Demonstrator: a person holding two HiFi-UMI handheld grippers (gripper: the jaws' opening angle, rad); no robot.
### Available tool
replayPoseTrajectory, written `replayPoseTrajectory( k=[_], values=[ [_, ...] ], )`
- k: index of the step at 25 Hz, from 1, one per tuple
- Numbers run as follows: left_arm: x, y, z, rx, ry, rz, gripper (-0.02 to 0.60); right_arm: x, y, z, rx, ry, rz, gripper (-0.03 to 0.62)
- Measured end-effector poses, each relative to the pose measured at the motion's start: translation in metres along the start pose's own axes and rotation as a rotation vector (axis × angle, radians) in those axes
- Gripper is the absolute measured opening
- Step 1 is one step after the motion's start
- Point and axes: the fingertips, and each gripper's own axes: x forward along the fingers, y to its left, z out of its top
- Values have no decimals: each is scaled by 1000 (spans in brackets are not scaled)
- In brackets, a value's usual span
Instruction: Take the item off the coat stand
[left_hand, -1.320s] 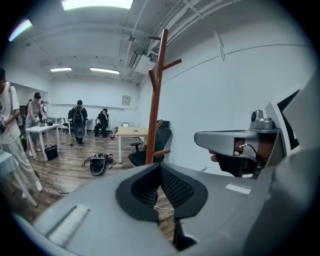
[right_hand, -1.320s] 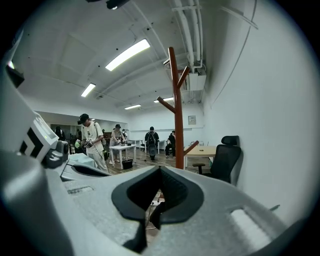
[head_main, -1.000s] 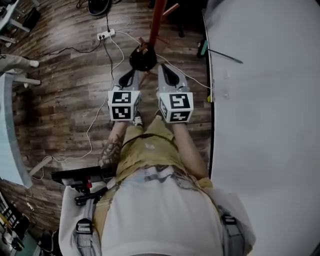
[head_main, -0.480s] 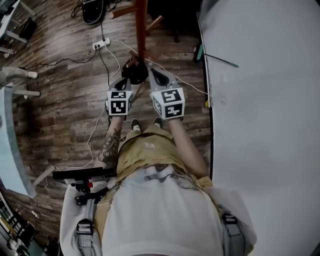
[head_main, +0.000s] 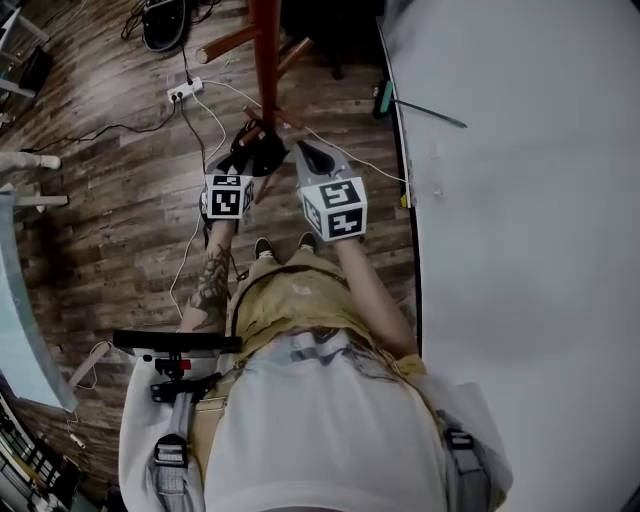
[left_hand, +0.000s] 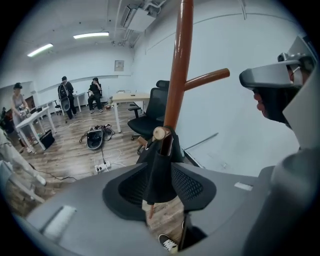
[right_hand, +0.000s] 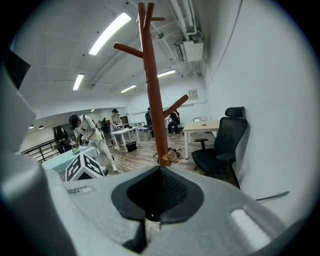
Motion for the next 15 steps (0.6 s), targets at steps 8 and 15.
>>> replayPoseTrajectory(
  k=[8, 15],
  values=[
    [49, 12, -4, -8, 42, -45, 165, 15, -20, -10, 2, 22, -40, 0],
    [44, 12, 9, -13, 21, -13, 12, 12, -33, -9, 6, 13, -62, 0]
  ],
)
